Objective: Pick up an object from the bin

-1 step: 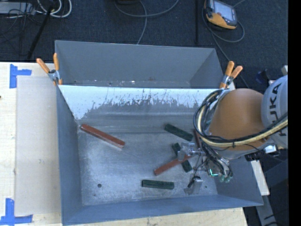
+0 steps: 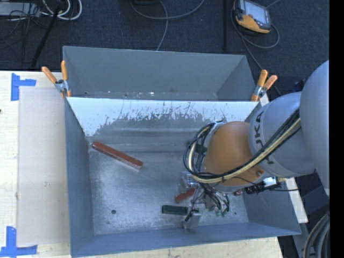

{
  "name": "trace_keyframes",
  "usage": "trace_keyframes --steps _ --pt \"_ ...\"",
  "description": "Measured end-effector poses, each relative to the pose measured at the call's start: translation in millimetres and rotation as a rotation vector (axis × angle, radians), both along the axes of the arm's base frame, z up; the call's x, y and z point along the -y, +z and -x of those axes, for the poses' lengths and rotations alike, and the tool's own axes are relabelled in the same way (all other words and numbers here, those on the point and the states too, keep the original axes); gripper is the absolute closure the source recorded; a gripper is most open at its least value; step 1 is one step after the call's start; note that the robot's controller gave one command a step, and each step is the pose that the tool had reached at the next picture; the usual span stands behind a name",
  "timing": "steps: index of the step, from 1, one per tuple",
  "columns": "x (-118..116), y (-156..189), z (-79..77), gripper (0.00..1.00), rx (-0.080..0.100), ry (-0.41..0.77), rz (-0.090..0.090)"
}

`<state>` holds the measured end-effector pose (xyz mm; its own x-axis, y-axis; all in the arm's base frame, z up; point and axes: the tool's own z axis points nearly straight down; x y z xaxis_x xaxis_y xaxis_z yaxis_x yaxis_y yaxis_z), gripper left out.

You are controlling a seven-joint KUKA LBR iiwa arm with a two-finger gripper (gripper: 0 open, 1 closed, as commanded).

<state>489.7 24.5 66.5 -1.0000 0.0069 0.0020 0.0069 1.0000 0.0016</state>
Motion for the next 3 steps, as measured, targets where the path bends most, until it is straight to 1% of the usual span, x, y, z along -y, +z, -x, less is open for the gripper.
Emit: trace_keyframes --steps 1,2,3 --pt "1.2 3.8 -0.2 1.0 0.0 0.0 0.001" --pt "-2.0 162.7 5.7 1.0 0.01 -0.054 0.001" --pt "18.9 159.9 -7.0 1.0 0.003 0.091 0.002"
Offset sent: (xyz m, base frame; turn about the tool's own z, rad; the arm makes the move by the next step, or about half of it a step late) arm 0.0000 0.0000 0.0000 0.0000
